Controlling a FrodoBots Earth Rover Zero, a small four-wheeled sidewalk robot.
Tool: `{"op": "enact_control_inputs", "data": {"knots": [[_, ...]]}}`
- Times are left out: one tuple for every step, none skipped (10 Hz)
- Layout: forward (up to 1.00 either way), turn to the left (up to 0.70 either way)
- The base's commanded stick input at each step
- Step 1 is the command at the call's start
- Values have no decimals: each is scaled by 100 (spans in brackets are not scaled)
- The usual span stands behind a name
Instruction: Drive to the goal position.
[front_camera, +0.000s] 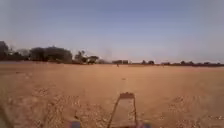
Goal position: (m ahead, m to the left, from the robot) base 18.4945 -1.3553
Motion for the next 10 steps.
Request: {"op": "enact_control_inputs", "data": {"knots": [[70,0],[70,0],[70,0],[70,0],[70,0],[70,0],[70,0],[70,0],[70,0],[70,0]]}}
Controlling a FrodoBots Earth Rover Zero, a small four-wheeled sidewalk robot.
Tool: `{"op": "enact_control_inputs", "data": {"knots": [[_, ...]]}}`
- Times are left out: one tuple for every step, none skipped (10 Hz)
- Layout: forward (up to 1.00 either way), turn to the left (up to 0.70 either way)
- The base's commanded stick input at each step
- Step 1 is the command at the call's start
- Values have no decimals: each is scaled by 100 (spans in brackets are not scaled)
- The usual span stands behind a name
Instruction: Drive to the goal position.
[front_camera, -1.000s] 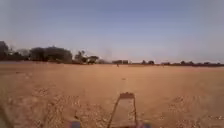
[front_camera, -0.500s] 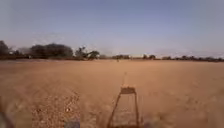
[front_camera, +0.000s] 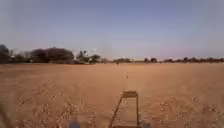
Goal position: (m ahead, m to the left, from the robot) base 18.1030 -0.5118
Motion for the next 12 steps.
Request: {"op": "enact_control_inputs", "data": {"knots": [[70,0],[70,0],[70,0],[70,0],[70,0],[70,0],[70,0],[70,0],[70,0],[70,0],[70,0],[70,0]]}}
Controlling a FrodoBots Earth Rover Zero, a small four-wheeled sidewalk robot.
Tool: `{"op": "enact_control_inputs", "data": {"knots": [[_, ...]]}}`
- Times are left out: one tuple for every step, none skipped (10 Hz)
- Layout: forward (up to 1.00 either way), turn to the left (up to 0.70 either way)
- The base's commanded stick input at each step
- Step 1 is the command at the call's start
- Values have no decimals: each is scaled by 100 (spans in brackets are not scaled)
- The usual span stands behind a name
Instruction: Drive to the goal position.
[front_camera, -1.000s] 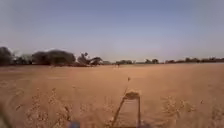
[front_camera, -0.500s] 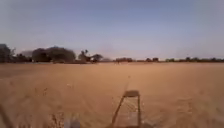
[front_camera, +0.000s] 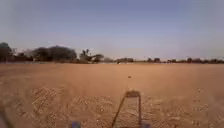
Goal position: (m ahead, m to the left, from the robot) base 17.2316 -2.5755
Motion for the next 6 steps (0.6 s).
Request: {"op": "enact_control_inputs", "data": {"knots": [[70,0],[70,0],[70,0],[70,0],[70,0],[70,0]]}}
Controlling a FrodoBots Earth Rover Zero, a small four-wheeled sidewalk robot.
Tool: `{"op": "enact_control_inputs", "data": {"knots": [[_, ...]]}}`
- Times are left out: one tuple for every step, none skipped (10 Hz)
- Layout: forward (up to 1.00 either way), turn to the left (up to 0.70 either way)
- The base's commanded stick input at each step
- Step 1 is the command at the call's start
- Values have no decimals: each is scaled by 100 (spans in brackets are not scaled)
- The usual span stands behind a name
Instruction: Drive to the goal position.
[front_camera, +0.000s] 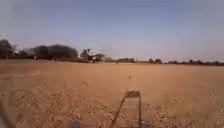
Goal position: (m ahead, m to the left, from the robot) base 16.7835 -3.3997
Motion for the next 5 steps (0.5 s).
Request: {"op": "enact_control_inputs", "data": {"knots": [[70,0],[70,0],[70,0],[70,0],[70,0]]}}
